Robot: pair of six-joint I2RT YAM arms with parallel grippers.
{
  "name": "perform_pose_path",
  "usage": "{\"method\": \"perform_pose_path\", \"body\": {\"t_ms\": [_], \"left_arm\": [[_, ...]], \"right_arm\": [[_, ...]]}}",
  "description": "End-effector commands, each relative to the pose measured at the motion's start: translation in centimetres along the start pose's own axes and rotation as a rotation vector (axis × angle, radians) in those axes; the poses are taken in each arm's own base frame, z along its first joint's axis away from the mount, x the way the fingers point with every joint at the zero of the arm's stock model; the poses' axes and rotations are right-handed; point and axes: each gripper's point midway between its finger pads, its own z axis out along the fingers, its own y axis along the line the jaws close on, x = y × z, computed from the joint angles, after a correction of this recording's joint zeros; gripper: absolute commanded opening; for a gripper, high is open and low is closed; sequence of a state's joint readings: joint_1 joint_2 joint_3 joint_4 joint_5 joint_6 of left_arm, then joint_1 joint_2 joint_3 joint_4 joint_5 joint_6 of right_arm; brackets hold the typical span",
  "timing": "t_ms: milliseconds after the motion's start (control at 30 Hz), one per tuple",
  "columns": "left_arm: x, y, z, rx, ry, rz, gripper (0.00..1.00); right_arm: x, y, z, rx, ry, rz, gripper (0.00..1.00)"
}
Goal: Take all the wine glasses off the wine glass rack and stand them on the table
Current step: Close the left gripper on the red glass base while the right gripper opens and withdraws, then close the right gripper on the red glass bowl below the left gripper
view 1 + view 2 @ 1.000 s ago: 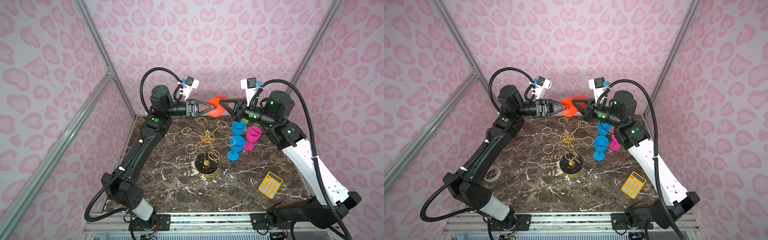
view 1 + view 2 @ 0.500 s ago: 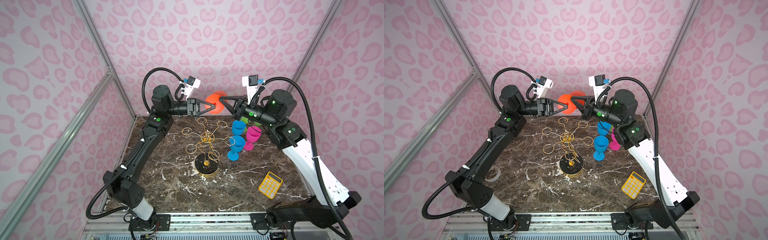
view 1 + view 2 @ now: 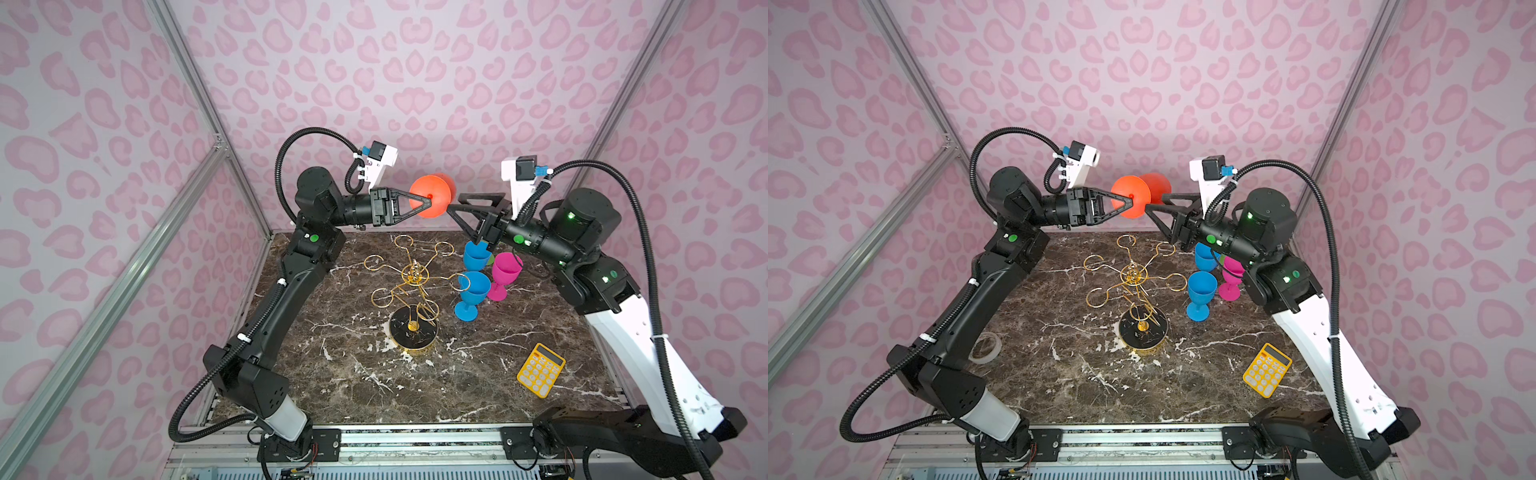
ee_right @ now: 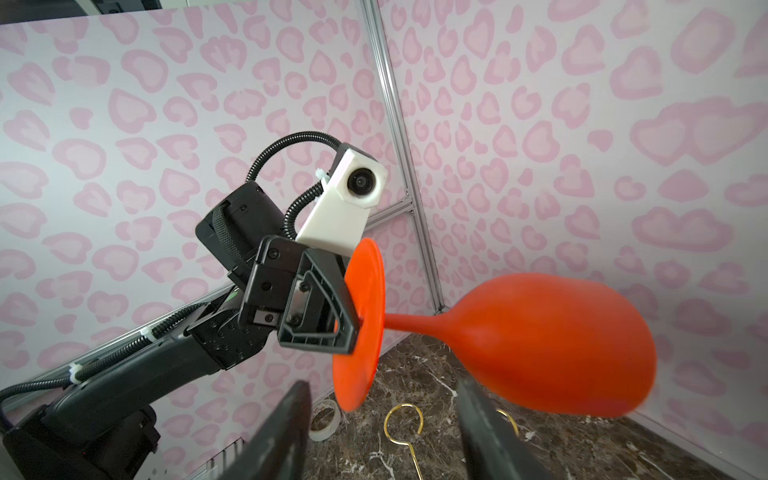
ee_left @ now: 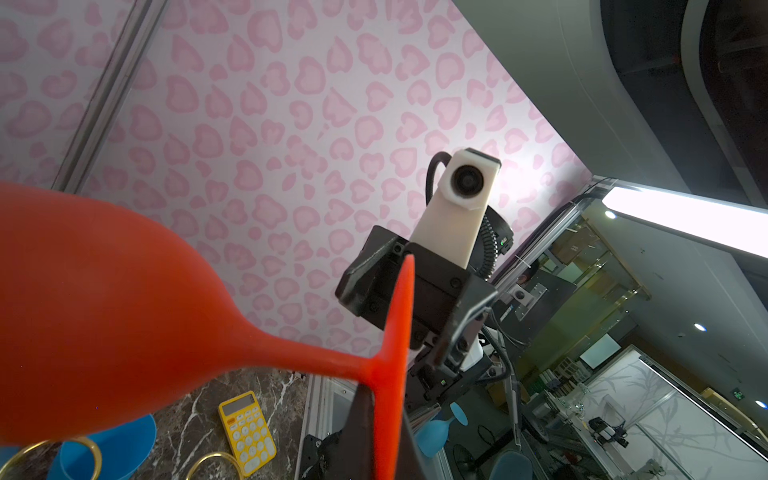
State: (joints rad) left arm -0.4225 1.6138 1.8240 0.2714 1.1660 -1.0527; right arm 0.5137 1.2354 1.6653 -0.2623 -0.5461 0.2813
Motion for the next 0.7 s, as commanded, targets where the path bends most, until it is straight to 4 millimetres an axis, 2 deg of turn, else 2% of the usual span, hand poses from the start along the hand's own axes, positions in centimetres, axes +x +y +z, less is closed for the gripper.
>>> {"method": "perform_pose_path", "body": {"t_ms": [0,67,133,200,433,667], "left_arm": [[-1.4,-0.9,0.1,0.015,-0.044,0.023,0.04],[-1.7,-0.6,0.2,0.013,-0.054,0.004,0.04],[-1.9,-0.4,0.2,0.017,-0.060,-0.013,0.04],[-2.0,-0.4,0.2,0.014,-0.067,-0.022,0.04],[-2.2,-1.0,0.1,0.016,-0.078,-0.041,0.04],[-2.5,-1.0,0.2,0.023,-0.096,-0.082,0.04]], "right_arm": [[1.4,-2.2,-1.9,0.135,0.017,-0.102,0.82],[2.1,-3.2,-2.8,0.178,0.013,-0.151,0.89],[3.7,-4.6,-3.2,0.233,0.020,-0.214,0.97],[4.4,-5.4,-3.1,0.257,0.002,-0.275,0.98],[4.0,-7.3,-1.5,0.313,-0.060,-0.470,0.98],[3.1,-7.5,0.8,0.282,-0.120,-0.578,0.98]]}}
